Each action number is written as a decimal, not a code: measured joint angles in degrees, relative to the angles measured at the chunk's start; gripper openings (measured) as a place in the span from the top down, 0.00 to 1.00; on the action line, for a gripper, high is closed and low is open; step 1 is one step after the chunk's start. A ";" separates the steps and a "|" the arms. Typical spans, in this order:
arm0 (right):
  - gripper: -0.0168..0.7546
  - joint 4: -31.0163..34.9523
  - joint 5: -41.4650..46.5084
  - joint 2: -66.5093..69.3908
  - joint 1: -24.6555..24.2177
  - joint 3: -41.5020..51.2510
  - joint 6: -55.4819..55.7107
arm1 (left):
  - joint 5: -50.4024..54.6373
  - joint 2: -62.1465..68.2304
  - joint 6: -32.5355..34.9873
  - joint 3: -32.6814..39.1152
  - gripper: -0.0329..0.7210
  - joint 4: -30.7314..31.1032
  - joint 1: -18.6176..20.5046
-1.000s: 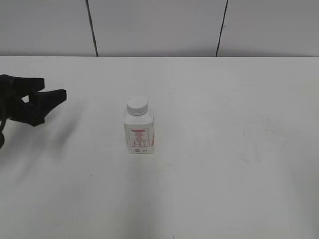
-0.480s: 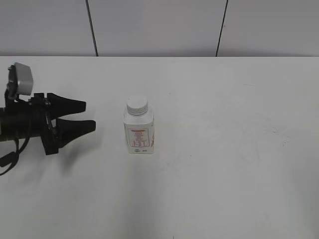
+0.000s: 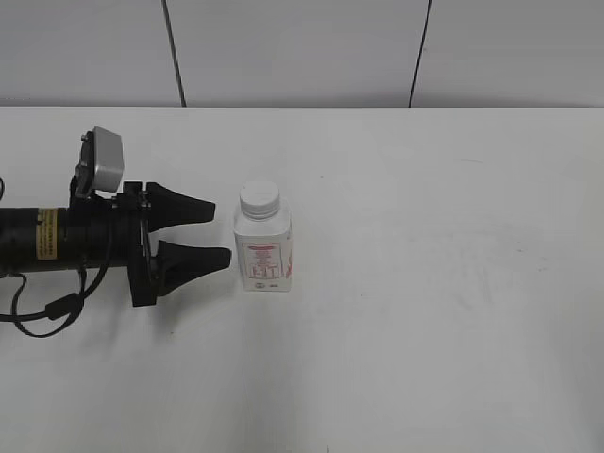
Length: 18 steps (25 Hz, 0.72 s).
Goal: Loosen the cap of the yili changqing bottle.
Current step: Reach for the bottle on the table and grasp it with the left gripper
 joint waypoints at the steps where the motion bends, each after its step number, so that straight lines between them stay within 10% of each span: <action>1: 0.26 0.00 0.00 0.00 0.00 0.00 0.00 | 0.00 0.62 0.00 -0.42 0.24 -0.20 -0.01; 18: 0.26 1.24 -0.07 1.96 0.00 0.00 0.00 | -0.78 8.73 0.00 -8.60 0.23 1.39 -1.61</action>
